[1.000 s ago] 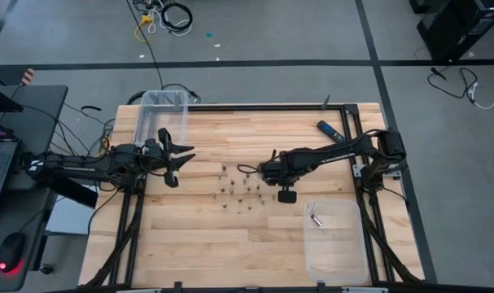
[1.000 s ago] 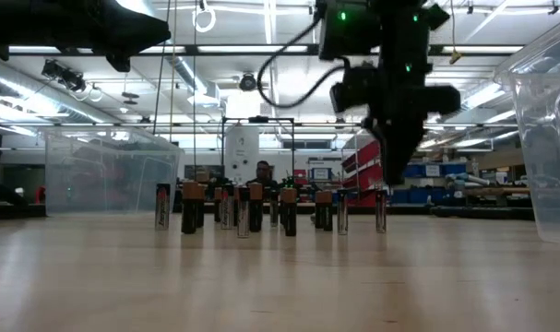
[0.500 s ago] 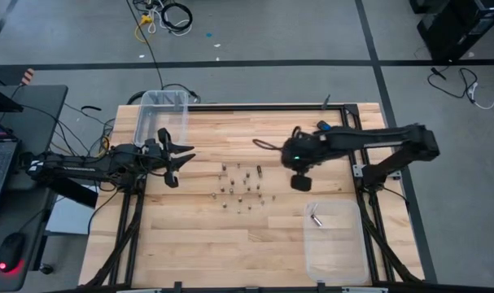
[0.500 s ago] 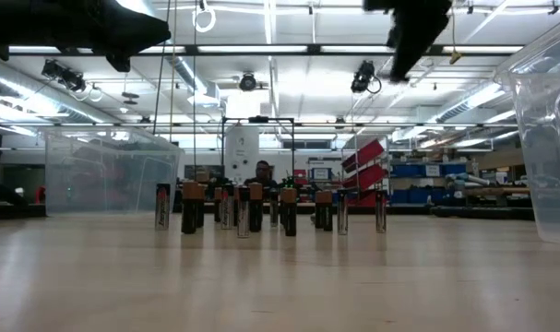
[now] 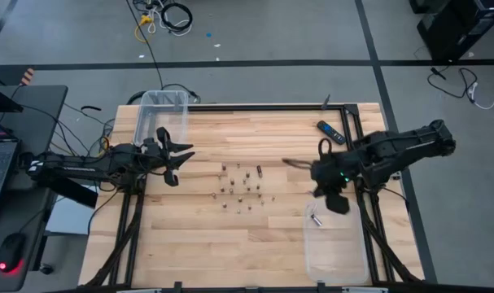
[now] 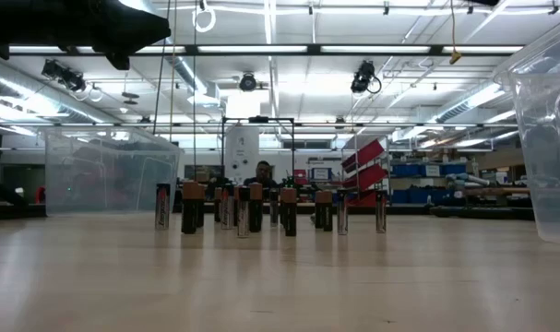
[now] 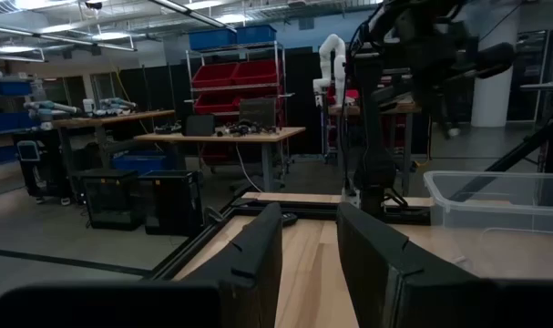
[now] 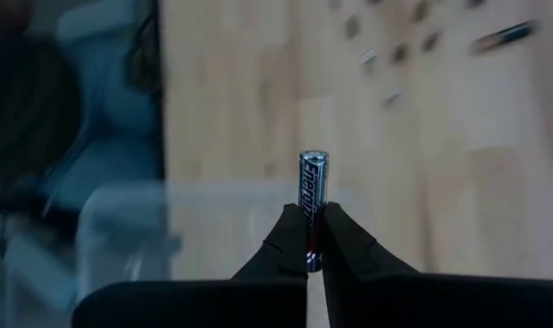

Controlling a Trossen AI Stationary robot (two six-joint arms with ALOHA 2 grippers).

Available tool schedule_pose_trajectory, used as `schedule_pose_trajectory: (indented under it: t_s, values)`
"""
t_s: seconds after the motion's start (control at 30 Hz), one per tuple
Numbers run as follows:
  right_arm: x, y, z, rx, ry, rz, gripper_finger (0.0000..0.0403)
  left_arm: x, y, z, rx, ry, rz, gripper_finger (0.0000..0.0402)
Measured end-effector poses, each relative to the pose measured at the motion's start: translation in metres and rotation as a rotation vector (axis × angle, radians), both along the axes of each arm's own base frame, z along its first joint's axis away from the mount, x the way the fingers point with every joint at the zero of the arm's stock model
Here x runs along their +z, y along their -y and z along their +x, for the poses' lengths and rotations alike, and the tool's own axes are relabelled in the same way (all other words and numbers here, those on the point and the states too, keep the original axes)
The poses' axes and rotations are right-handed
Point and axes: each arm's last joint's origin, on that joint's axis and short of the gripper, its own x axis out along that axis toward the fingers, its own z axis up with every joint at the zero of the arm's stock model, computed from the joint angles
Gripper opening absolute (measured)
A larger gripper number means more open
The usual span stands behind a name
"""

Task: Sort batteries
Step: Put the black and silver battery into the bottom transparent bin

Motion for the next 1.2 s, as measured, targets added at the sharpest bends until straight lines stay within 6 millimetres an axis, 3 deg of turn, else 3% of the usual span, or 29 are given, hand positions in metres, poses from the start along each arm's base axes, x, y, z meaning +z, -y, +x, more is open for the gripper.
schedule_pose_trajectory:
  t_s: [0.27, 0.57, 0.7, 1.0, 1.2]
  values:
    - [-0.011, -0.047, -0.017, 0.221, -0.044, -0.028, 0.0005, 0.0, -0.001, 0.0, 0.031, 0.002, -0.005, 0.0106]
    - [-0.056, -0.09, -0.022, 0.153, -0.212, 0.002, 0.0005, 0.003, -0.002, -0.001, 0.054, 0.03, -0.014, 0.0106]
    - [-0.071, -0.107, -0.019, 0.177, -0.227, -0.074, 0.0005, 0.003, -0.002, -0.001, 0.054, 0.036, -0.013, 0.0106]
    - [-0.102, -0.128, -0.006, 0.165, -0.318, -0.156, 0.001, 0.002, -0.002, -0.001, 0.053, 0.028, -0.013, 0.0106]
    - [-0.104, -0.129, -0.003, 0.075, -0.291, -0.164, 0.0044, 0.002, -0.002, -0.001, 0.053, 0.027, -0.014, 0.0106]
